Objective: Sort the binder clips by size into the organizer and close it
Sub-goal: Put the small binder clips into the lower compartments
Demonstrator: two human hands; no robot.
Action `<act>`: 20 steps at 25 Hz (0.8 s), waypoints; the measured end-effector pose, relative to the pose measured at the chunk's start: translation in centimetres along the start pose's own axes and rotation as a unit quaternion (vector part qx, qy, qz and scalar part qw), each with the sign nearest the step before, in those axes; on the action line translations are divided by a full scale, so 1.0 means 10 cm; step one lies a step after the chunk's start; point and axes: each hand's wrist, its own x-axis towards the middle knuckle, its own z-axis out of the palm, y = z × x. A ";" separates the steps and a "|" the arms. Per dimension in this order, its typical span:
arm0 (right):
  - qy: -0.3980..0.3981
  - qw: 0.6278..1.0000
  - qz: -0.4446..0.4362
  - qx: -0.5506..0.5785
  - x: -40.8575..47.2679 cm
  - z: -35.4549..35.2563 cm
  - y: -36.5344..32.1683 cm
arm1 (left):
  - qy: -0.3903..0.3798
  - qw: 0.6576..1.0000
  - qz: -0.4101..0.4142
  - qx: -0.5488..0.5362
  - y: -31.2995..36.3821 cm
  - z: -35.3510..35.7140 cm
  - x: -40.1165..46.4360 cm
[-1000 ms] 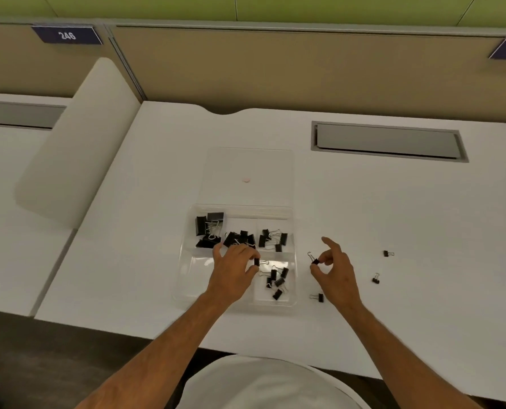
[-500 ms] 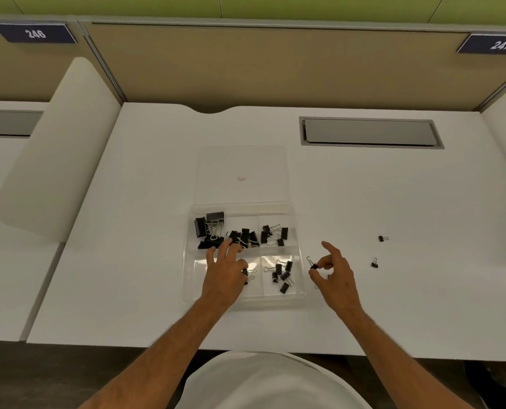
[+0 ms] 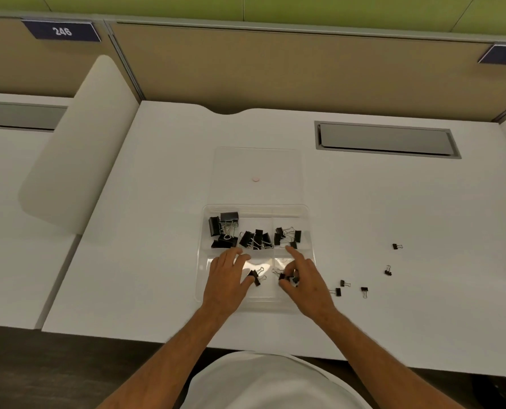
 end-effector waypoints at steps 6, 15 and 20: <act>-0.072 0.986 -0.053 -0.140 0.21 0.28 -0.07 | -0.065 0.998 -0.007 -0.024 -0.15 0.02 -0.16; -0.072 0.985 -0.035 -0.155 0.23 0.30 -0.08 | -0.091 0.996 -0.003 0.006 -0.27 0.05 -0.21; 0.015 0.998 -0.045 -0.051 0.02 -0.06 0.11 | -0.061 0.998 0.012 -0.032 0.01 0.08 -0.12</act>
